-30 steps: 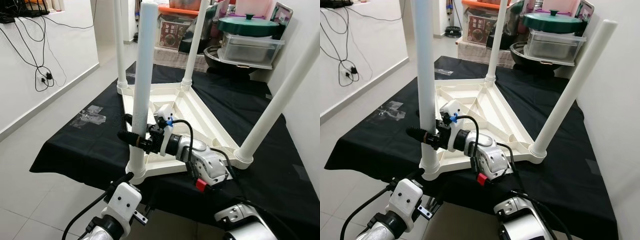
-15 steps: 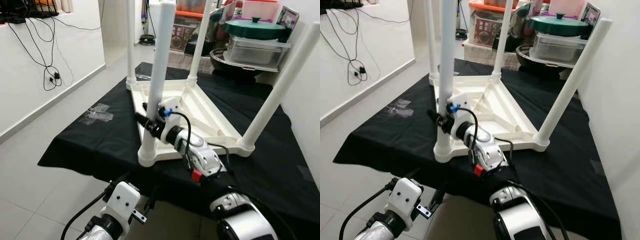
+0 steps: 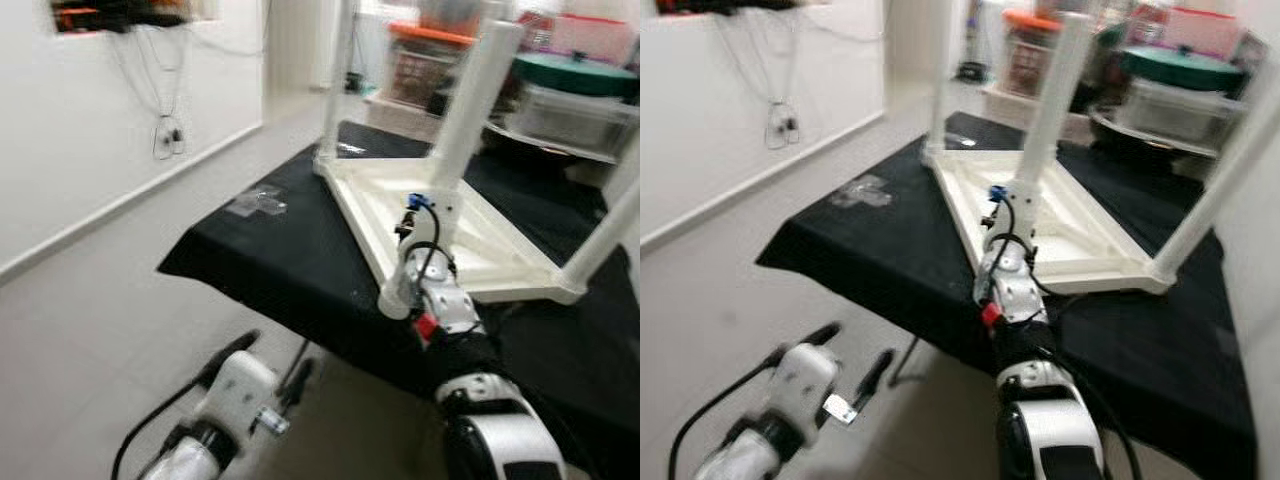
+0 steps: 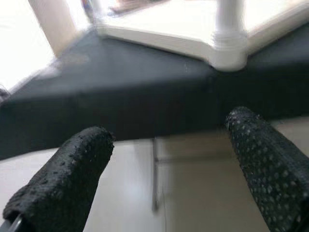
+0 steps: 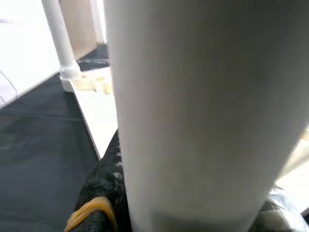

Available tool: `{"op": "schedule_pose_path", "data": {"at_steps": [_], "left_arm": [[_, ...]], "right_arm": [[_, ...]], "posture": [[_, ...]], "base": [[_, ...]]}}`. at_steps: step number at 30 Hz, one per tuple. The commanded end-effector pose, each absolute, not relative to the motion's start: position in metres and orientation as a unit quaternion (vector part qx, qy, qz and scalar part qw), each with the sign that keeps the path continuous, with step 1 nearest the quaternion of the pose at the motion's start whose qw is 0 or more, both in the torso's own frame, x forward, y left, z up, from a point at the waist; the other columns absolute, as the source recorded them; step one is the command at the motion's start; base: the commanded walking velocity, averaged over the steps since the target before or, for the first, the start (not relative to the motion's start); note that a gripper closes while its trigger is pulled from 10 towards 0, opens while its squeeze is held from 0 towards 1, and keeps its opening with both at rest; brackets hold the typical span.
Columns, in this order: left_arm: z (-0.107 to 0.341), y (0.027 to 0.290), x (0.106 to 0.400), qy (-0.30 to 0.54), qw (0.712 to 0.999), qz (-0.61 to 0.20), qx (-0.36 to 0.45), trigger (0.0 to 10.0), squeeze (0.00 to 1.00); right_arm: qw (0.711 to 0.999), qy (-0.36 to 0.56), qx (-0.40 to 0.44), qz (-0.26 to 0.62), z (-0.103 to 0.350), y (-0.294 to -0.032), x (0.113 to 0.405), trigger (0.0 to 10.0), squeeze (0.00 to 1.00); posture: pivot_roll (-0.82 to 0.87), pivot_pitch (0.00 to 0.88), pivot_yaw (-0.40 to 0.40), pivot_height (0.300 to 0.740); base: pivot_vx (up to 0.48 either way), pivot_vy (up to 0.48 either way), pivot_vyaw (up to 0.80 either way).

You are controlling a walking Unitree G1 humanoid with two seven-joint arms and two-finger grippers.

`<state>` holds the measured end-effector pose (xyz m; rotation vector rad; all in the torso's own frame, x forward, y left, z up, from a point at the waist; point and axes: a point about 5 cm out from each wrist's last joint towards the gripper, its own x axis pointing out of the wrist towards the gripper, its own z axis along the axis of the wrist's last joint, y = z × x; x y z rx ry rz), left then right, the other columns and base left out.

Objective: Building children table

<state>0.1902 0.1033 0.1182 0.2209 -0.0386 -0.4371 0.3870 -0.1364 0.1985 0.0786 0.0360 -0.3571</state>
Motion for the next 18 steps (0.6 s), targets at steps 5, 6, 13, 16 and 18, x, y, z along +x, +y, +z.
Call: {"op": "schedule_pose_path", "data": {"at_steps": [5, 6, 13, 16, 18], "left_arm": [[0.118, 0.102, 0.193, -0.021, 0.969, -0.220, 0.114, 10.0, 0.00], [0.118, 0.102, 0.193, -0.020, 0.969, -0.220, 0.113, 10.0, 0.00], [0.117, 0.101, 0.192, -0.019, 0.968, -0.224, 0.115, 10.0, 0.00], [0.118, 0.101, 0.192, -0.020, 0.967, -0.224, 0.115, 10.0, 0.00], [0.119, 0.099, 0.193, -0.021, 0.968, -0.225, 0.113, 10.0, 0.00]], "right_arm": [[0.986, 0.028, 0.056, -0.155, 0.199, -0.117, 0.386, 10.0, 0.00], [0.987, 0.022, 0.065, -0.143, 0.201, -0.114, 0.387, 10.0, 0.00], [0.991, -0.017, 0.057, -0.117, 0.216, -0.112, 0.395, 10.0, 0.97], [0.994, -0.043, 0.067, -0.073, 0.226, -0.109, 0.400, 10.0, 0.00], [0.993, -0.055, 0.103, 0.021, 0.231, -0.102, 0.403, 10.0, 0.00]], "posture": [[0.06, 0.031, -0.103, 0.740], [0.06, 0.026, -0.096, 0.740], [0.07, 0.019, -0.101, 0.740], [0.07, 0.018, -0.100, 0.740], [0.07, 0.017, -0.105, 0.740]], "base": [[0.000, 0.000, 0.00], [0.000, 0.000, 0.00], [0.000, 0.000, 0.00], [0.000, 0.000, 0.00], [0.000, 0.000, 0.00]]}}
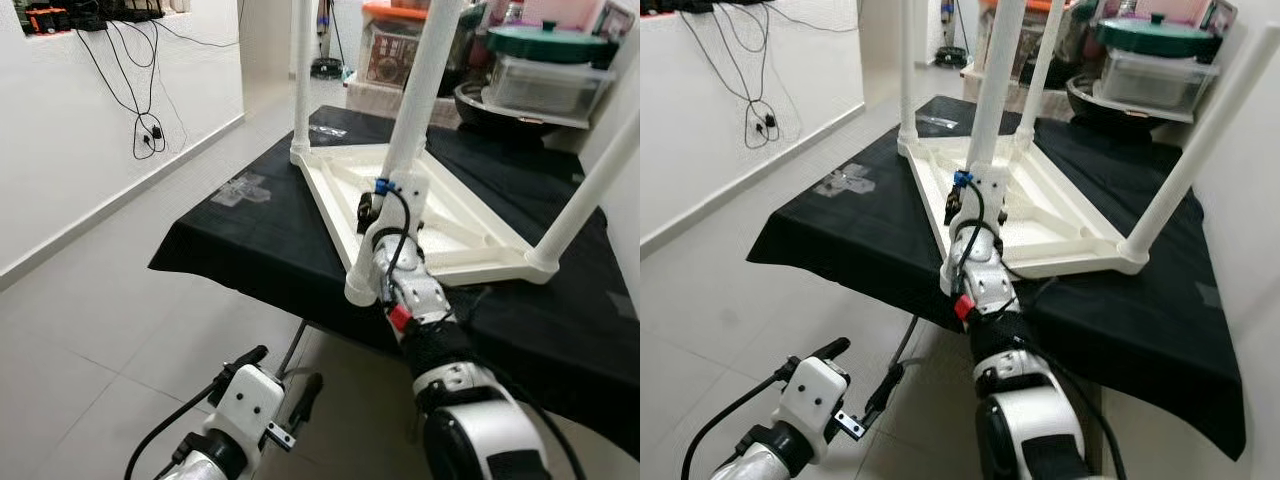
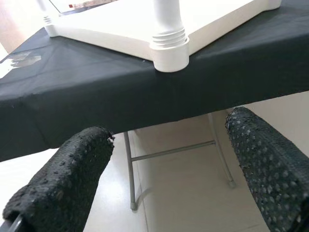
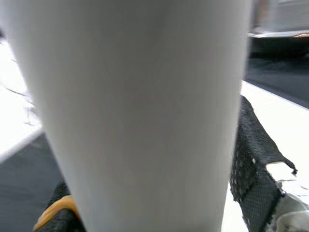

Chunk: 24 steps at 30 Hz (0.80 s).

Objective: Building children table

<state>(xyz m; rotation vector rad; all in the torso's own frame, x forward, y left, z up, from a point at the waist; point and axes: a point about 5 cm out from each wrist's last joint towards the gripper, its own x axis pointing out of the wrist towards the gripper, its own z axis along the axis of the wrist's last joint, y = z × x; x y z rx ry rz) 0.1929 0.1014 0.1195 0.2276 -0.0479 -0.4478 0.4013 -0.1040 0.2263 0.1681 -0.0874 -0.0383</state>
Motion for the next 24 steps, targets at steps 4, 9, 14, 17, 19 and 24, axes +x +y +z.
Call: {"op": "schedule_pose_path", "data": {"at_steps": [4, 9, 14, 17, 19, 24], "left_arm": [[0.119, 0.098, 0.193, -0.022, 0.967, -0.226, 0.112, 10.0, 0.00], [0.119, 0.097, 0.193, -0.022, 0.968, -0.226, 0.109, 10.0, 0.00], [0.119, 0.098, 0.194, -0.022, 0.968, -0.225, 0.111, 10.0, 0.00], [0.120, 0.098, 0.194, -0.023, 0.968, -0.225, 0.112, 10.0, 0.00], [0.120, 0.098, 0.194, -0.023, 0.968, -0.225, 0.113, 10.0, 0.00], [0.121, 0.098, 0.193, -0.023, 0.968, -0.224, 0.114, 10.0, 0.00]], "right_arm": [[0.986, -0.059, 0.115, 0.102, 0.232, -0.101, 0.405, 10.0, 0.00], [0.946, -0.030, 0.150, 0.287, 0.229, -0.108, 0.401, 10.0, 0.00], [0.892, -0.019, 0.129, 0.432, 0.228, -0.114, 0.394, 10.0, 0.00], [0.873, -0.014, 0.104, 0.477, 0.227, -0.111, 0.392, 10.0, 0.00], [0.864, -0.006, 0.093, 0.495, 0.226, -0.109, 0.391, 10.0, 0.00], [0.842, 0.005, 0.066, 0.536, 0.227, -0.095, 0.390, 10.0, 0.00]], "posture": [[0.07, 0.017, -0.108, 0.740], [0.07, 0.022, -0.112, 0.740], [0.07, 0.031, -0.115, 0.740], [0.08, 0.033, -0.114, 0.740], [0.08, 0.035, -0.116, 0.740], [0.09, 0.048, -0.121, 0.740]], "base": [[0.000, 0.000, 0.00], [0.000, 0.000, 0.00], [0.000, 0.000, 0.00], [0.000, 0.000, 0.00], [0.000, 0.000, 0.00], [0.000, 0.000, 0.00]]}}
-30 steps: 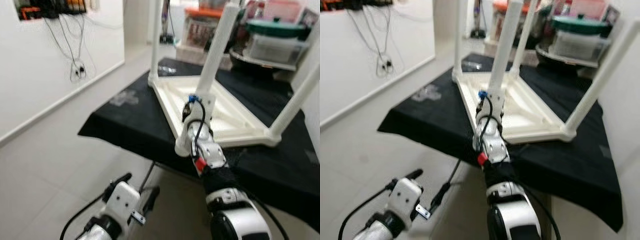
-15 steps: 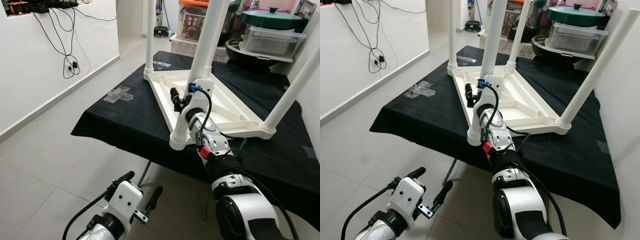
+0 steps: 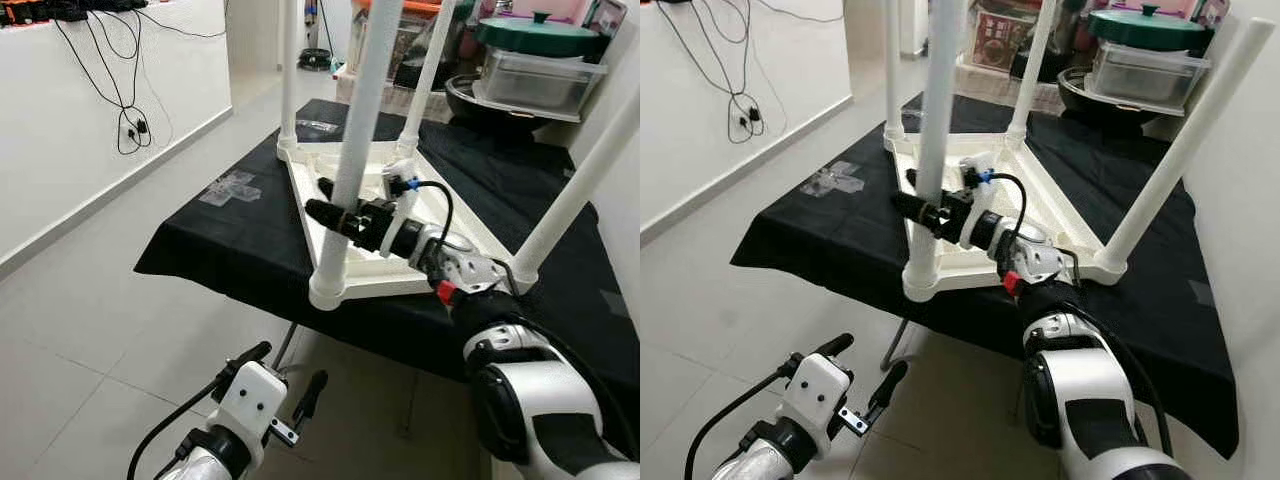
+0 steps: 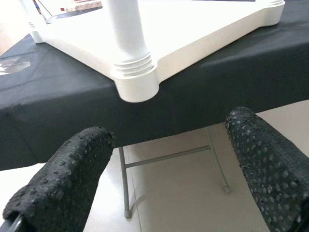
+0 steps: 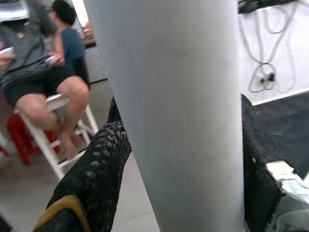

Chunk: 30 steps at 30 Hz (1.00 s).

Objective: Building children table

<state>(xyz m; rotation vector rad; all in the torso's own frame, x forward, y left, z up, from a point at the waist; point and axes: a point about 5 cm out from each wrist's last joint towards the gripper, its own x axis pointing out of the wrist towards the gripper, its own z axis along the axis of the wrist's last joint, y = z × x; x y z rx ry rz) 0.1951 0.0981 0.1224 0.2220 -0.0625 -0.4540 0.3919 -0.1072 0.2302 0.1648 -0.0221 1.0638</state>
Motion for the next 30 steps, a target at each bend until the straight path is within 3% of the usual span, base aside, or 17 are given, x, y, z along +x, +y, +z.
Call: {"op": "schedule_pose_path", "data": {"at_steps": [1, 2, 3, 4, 5, 6, 8, 11, 13, 18, 21, 24, 26, 28, 30], "left_arm": [[0.121, 0.098, 0.193, -0.023, 0.968, -0.224, 0.114, 10.0, 0.00], [0.121, 0.098, 0.193, -0.023, 0.968, -0.224, 0.114, 10.0, 0.00], [0.121, 0.098, 0.193, -0.022, 0.968, -0.224, 0.114, 10.0, 0.00], [0.121, 0.098, 0.193, -0.022, 0.968, -0.224, 0.114, 10.0, 0.00], [0.120, 0.098, 0.193, -0.021, 0.968, -0.223, 0.115, 10.0, 0.00], [0.120, 0.098, 0.193, -0.021, 0.968, -0.223, 0.115, 10.0, 0.00], [0.120, 0.098, 0.193, -0.021, 0.968, -0.223, 0.114, 10.0, 0.00], [0.120, 0.098, 0.193, -0.021, 0.968, -0.223, 0.114, 10.0, 0.00], [0.120, 0.097, 0.193, -0.022, 0.968, -0.224, 0.113, 10.0, 0.00], [0.121, 0.097, 0.193, -0.023, 0.968, -0.225, 0.113, 10.0, 0.00], [0.124, 0.097, 0.198, -0.030, 0.970, -0.216, 0.106, 10.0, 0.00], [0.124, 0.097, 0.198, -0.030, 0.970, -0.216, 0.106, 10.0, 0.00], [0.124, 0.096, 0.199, -0.031, 0.970, -0.216, 0.104, 10.0, 0.00], [0.124, 0.096, 0.199, -0.031, 0.970, -0.216, 0.104, 10.0, 0.00], [0.122, 0.095, 0.199, -0.029, 0.969, -0.221, 0.107, 10.0, 0.00]], "right_arm": [[0.842, 0.005, 0.066, 0.536, 0.227, -0.095, 0.390, 10.0, 0.00], [0.842, 0.005, 0.066, 0.536, 0.227, -0.095, 0.390, 10.0, 0.00], [0.844, 0.008, 0.063, 0.533, 0.229, -0.090, 0.391, 6.3, 0.00], [0.844, 0.008, 0.063, 0.533, 0.229, -0.090, 0.391, 6.3, 0.00], [0.851, 0.006, 0.061, 0.521, 0.230, -0.085, 0.393, 0.0, 0.00], [0.851, 0.006, 0.061, 0.521, 0.230, -0.085, 0.393, 0.0, 0.00], [0.885, -0.005, 0.059, 0.463, 0.233, -0.085, 0.400, 0.0, 0.00], [0.894, -0.011, 0.058, 0.445, 0.234, -0.087, 0.402, 0.0, 0.00], [0.925, -0.012, 0.065, 0.373, 0.233, -0.096, 0.408, 0.0, 0.00], [0.939, -0.013, 0.067, 0.336, 0.232, -0.101, 0.411, 0.0, 0.00], [0.996, 0.008, 0.051, 0.069, 0.222, -0.135, 0.420, 0.0, 0.00], [0.996, 0.008, 0.051, 0.069, 0.222, -0.135, 0.420, 0.0, 0.00], [0.993, 0.005, 0.040, -0.106, 0.218, -0.157, 0.416, 0.0, 0.00], [0.993, 0.005, 0.040, -0.106, 0.218, -0.157, 0.416, 0.0, 0.00], [0.983, 0.000, 0.047, -0.178, 0.216, -0.155, 0.411, 0.0, 0.00]], "posture": [[0.09, 0.048, -0.121, 0.740], [0.09, 0.048, -0.121, 0.740], [0.09, 0.051, -0.121, 0.740], [0.09, 0.051, -0.121, 0.740], [0.09, 0.051, -0.121, 0.740], [0.09, 0.051, -0.121, 0.740], [0.09, 0.056, -0.124, 0.740], [0.09, 0.056, -0.124, 0.740], [0.09, 0.056, -0.122, 0.740], [0.08, 0.055, -0.121, 0.740], [0.08, 0.049, -0.118, 0.740], [0.08, 0.049, -0.118, 0.740], [0.07, 0.040, -0.114, 0.740], [0.07, 0.040, -0.114, 0.740], [0.07, 0.037, -0.112, 0.740]], "base": [[0.000, 0.000, 0.00], [0.000, 0.000, 0.00], [0.000, 0.000, 0.00], [0.000, 0.000, 0.00], [0.000, 0.000, 0.00], [0.000, 0.000, 0.00], [0.000, 0.000, 0.00], [0.000, 0.000, 0.00], [0.000, 0.000, 0.00], [0.000, 0.000, 0.00], [0.000, 0.000, 0.00], [0.000, 0.000, 0.00], [0.000, 0.000, 0.00], [0.000, 0.000, 0.00], [0.000, 0.000, 0.00]]}}
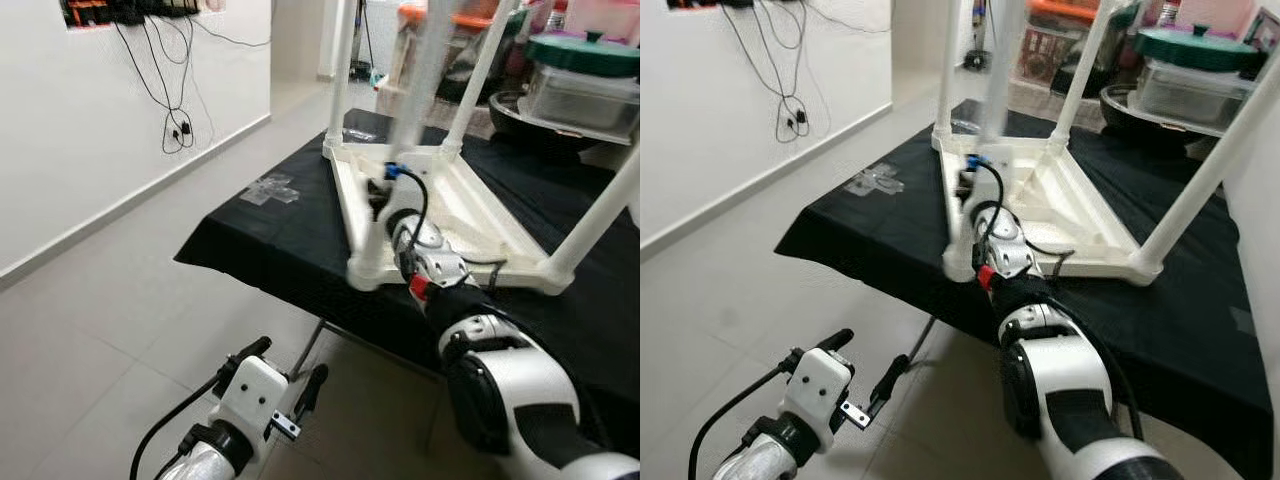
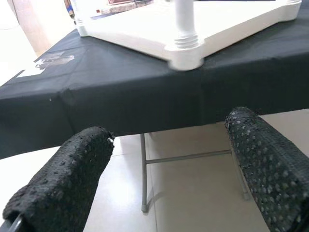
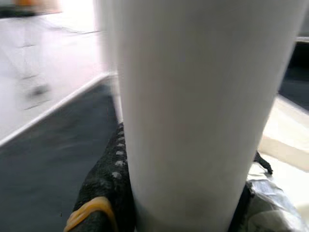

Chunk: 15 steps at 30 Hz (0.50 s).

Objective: Building children table

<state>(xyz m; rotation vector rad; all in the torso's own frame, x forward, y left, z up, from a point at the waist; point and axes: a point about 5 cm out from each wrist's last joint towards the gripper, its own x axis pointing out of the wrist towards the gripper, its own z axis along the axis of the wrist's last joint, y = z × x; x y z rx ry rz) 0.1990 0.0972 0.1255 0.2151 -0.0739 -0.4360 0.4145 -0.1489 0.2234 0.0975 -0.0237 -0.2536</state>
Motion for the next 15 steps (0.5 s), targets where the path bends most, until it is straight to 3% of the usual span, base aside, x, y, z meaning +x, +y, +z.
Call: {"op": "schedule_pose_path", "data": {"at_steps": [1, 3, 4, 5, 7, 8, 15], "left_arm": [[0.122, 0.095, 0.199, -0.029, 0.969, -0.221, 0.107, 10.0, 0.00], [0.122, 0.095, 0.199, -0.028, 0.968, -0.225, 0.109, 10.0, 0.00], [0.121, 0.094, 0.199, -0.028, 0.967, -0.226, 0.110, 10.0, 0.00], [0.121, 0.094, 0.198, -0.027, 0.967, -0.227, 0.110, 10.0, 0.00], [0.120, 0.094, 0.198, -0.026, 0.967, -0.227, 0.109, 10.0, 0.00], [0.120, 0.094, 0.198, -0.025, 0.967, -0.229, 0.110, 10.0, 0.00], [0.119, 0.093, 0.199, -0.025, 0.966, -0.231, 0.111, 10.0, 0.00]], "right_arm": [[0.983, 0.000, 0.047, -0.178, 0.216, -0.155, 0.411, 0.0, 0.00], [0.983, 0.001, 0.051, -0.177, 0.216, -0.146, 0.410, 0.0, 0.00], [0.984, -0.001, 0.053, -0.170, 0.216, -0.138, 0.409, 4.1, 0.00], [0.986, -0.002, 0.069, -0.152, 0.215, -0.130, 0.410, 10.0, 0.00], [0.990, -0.018, 0.085, -0.112, 0.217, -0.121, 0.410, 10.0, 0.00], [0.992, -0.035, 0.097, -0.078, 0.218, -0.115, 0.410, 10.0, 1.00], [0.992, -0.065, 0.107, -0.025, 0.219, -0.116, 0.410, 10.0, 0.97]], "posture": [[0.07, 0.037, -0.112, 0.740], [0.07, 0.031, -0.113, 0.740], [0.07, 0.029, -0.111, 0.740], [0.07, 0.026, -0.111, 0.740], [0.07, 0.024, -0.109, 0.740], [0.07, 0.018, -0.109, 0.740], [0.07, 0.019, -0.109, 0.740]], "base": [[0.000, 0.000, 0.00], [0.000, 0.000, 0.00], [0.000, 0.000, 0.00], [0.000, 0.000, 0.00], [0.000, 0.000, 0.00], [0.000, 0.000, 0.00], [0.000, 0.000, 0.00]]}}
